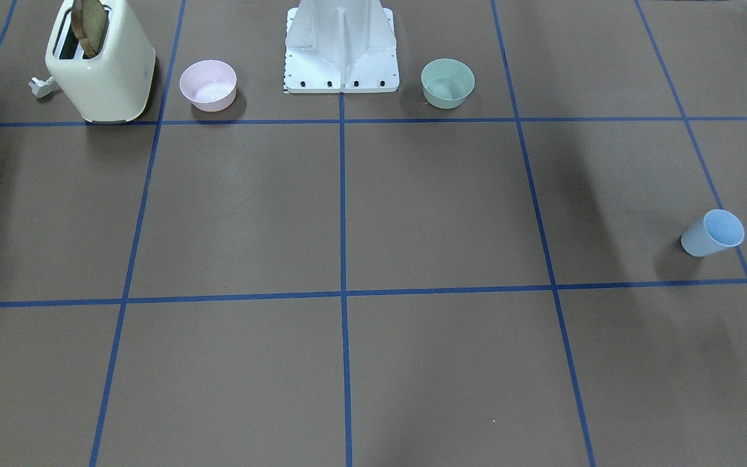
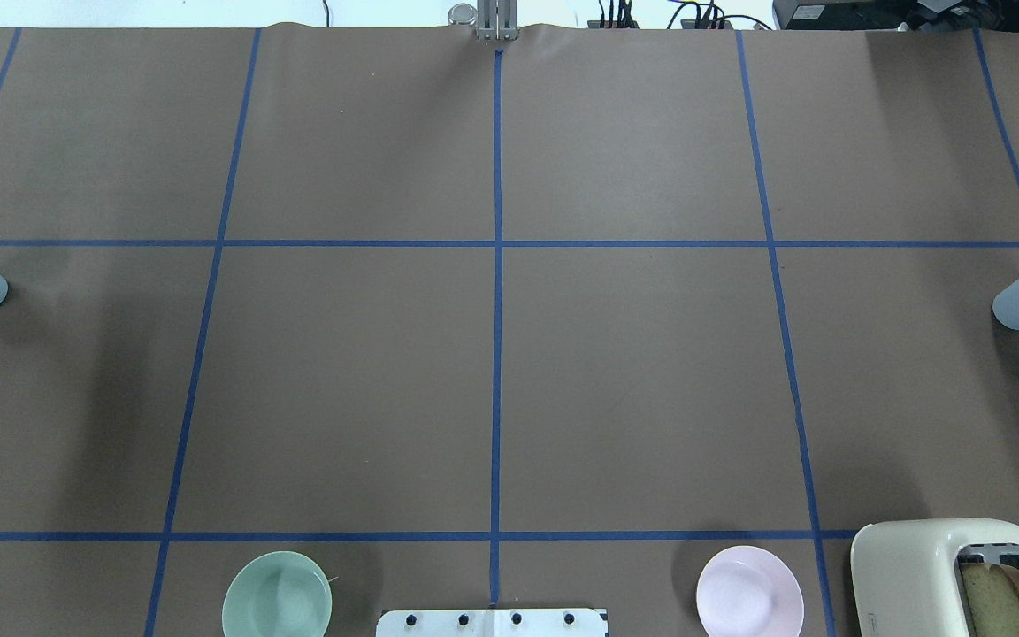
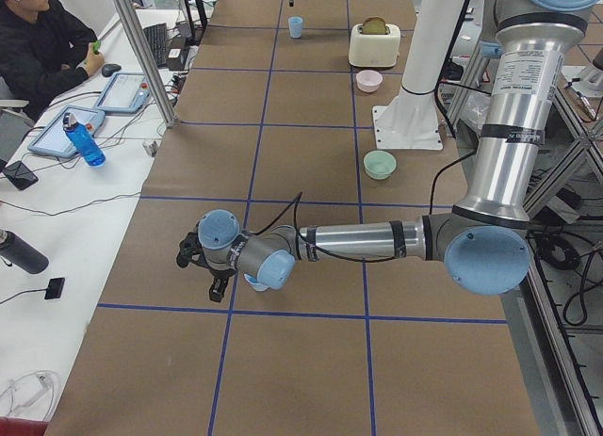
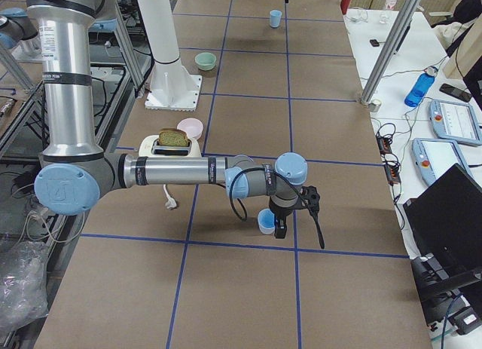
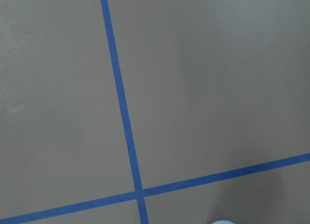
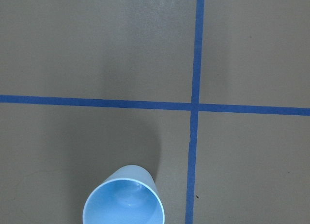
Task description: Stack blue cups with both arms
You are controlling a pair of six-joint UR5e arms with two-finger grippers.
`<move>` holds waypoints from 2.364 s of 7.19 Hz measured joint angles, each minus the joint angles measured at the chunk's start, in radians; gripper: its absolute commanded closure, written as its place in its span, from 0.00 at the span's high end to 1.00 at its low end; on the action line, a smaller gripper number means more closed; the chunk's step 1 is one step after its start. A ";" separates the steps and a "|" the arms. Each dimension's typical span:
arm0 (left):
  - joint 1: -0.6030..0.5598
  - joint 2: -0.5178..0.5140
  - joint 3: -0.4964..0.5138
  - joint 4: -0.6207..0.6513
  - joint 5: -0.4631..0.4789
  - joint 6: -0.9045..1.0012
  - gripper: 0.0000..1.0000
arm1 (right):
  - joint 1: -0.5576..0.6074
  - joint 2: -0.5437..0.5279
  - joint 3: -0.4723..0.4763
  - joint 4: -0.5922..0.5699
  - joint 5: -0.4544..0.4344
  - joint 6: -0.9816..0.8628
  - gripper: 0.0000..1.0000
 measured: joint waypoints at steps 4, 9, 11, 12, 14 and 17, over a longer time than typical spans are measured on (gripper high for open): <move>0.052 0.039 -0.001 -0.091 0.017 -0.068 0.98 | -0.001 -0.003 0.002 0.000 0.000 0.001 1.00; 0.087 0.068 0.001 -0.117 0.024 -0.068 0.94 | -0.002 -0.001 0.002 0.000 0.000 0.015 1.00; 0.109 0.069 0.002 -0.119 0.042 -0.069 0.87 | -0.002 0.000 0.003 0.000 0.000 0.020 1.00; 0.115 0.070 0.001 -0.119 0.048 -0.069 0.70 | -0.002 0.001 0.004 0.000 0.000 0.021 1.00; 0.119 0.070 0.000 -0.119 0.051 -0.069 0.27 | -0.002 0.001 0.004 0.000 0.000 0.021 1.00; 0.122 0.068 -0.002 -0.120 0.050 -0.068 0.00 | -0.002 0.001 0.004 0.000 0.000 0.020 1.00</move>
